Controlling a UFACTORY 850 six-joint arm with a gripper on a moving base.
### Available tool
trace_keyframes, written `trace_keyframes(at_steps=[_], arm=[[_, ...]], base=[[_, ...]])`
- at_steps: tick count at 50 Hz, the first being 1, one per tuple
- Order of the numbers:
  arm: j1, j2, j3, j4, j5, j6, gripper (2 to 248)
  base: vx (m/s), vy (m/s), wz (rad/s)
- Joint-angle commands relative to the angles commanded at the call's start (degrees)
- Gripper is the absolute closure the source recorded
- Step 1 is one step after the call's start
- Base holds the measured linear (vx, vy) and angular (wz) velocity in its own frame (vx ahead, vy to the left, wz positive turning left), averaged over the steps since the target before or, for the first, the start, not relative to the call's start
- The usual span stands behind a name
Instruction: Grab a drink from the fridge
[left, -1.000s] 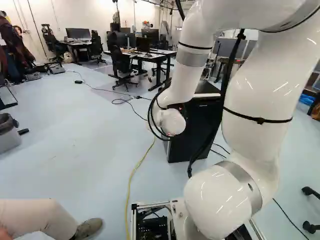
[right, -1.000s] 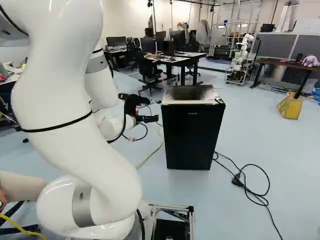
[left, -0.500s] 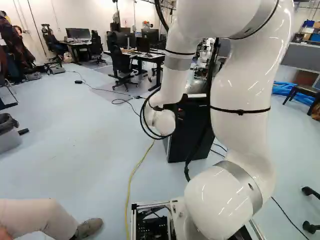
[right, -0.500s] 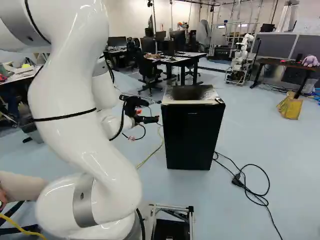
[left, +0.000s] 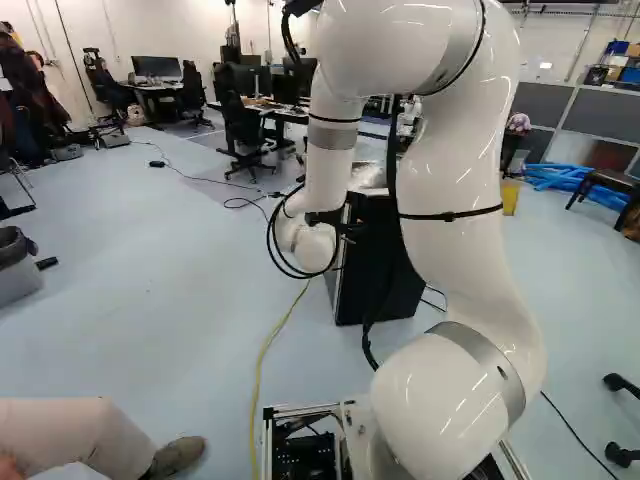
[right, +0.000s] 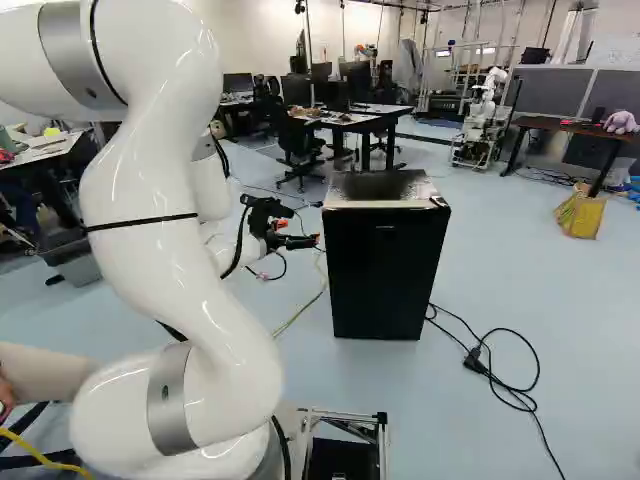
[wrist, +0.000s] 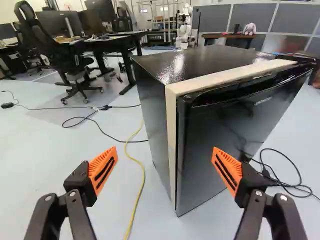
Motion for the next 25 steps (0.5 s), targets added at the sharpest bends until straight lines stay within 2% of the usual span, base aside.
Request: trace_keyframes(at_steps=[10, 25], arm=[[1.04, -2.78, -2.11, 3.57, 1.96, 0.0, 3], [2.56, -4.67, -4.64, 8.99, 4.94, 0.0, 3]], base=[[0.0, 0.0, 0.0], [0.0, 0.0, 0.0]])
